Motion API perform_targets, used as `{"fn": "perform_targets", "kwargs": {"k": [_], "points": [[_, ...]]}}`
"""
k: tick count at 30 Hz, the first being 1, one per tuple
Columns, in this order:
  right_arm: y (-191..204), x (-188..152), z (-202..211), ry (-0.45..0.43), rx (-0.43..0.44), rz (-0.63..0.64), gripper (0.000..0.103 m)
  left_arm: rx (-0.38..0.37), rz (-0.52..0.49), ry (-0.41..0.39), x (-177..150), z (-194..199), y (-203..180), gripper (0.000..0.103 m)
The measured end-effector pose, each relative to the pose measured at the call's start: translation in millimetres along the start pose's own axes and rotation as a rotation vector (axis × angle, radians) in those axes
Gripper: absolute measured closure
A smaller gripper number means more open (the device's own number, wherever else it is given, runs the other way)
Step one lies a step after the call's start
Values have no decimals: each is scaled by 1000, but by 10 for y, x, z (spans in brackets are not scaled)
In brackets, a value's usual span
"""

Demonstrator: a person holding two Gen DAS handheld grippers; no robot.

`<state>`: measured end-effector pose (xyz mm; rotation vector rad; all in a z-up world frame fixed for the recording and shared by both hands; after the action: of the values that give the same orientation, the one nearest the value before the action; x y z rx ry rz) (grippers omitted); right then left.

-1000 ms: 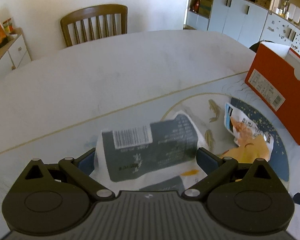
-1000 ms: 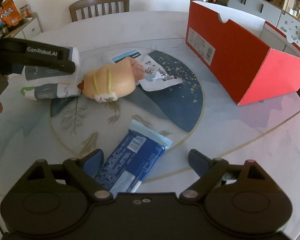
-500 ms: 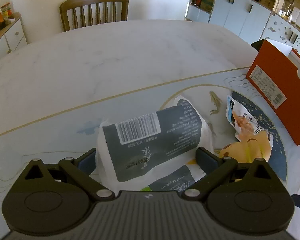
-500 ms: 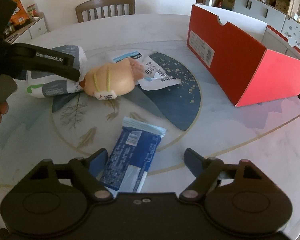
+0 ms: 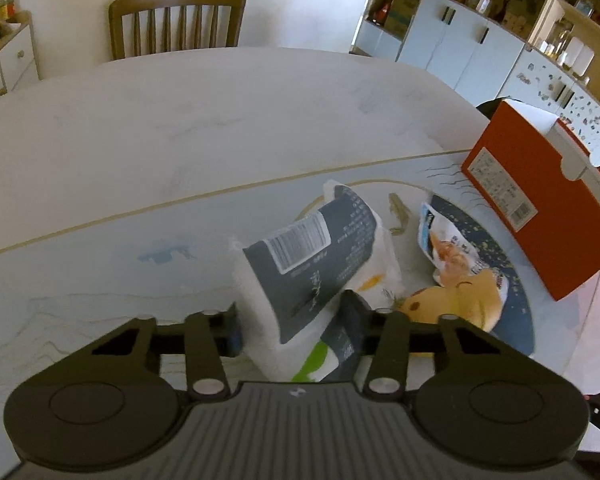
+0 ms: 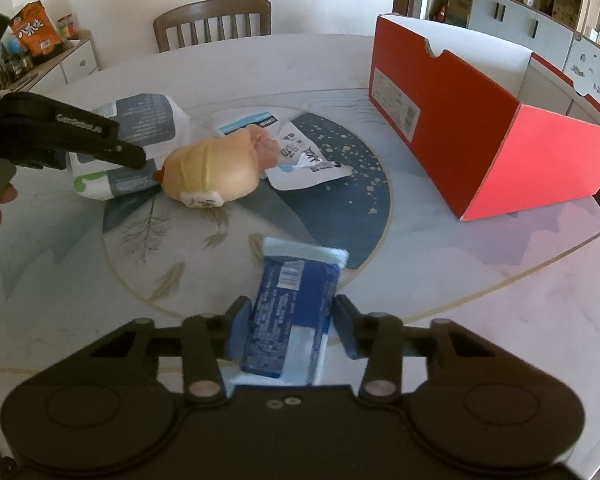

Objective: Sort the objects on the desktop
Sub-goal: 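Grasp the white grey-label pack with left tool while right tool grips the blue-wrapped bar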

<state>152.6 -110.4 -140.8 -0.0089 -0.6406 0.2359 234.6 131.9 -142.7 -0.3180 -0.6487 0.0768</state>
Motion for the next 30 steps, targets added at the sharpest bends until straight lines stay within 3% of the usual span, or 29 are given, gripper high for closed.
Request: {"fn": "perform_targets", "kwargs": {"k": [11, 30], "points": [[-166, -9, 63, 0, 16, -26, 67, -43, 46, -26, -19, 188, -113, 81], [-524, 221, 409, -77, 29, -52, 67, -90, 72, -127, 86, 659, -481, 83]]}}
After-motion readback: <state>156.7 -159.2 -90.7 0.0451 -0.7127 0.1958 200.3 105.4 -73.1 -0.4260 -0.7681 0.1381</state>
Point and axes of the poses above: each gripper's, at about its wrist camera, not at the fingertips, and z roughly against the way its jaws point, y to its left, x to its top, the point moved 6 cm from there along -z, roughly the way its jaws point, and after that the axes turned 8 degrees about -x, right-handed, at the moved point
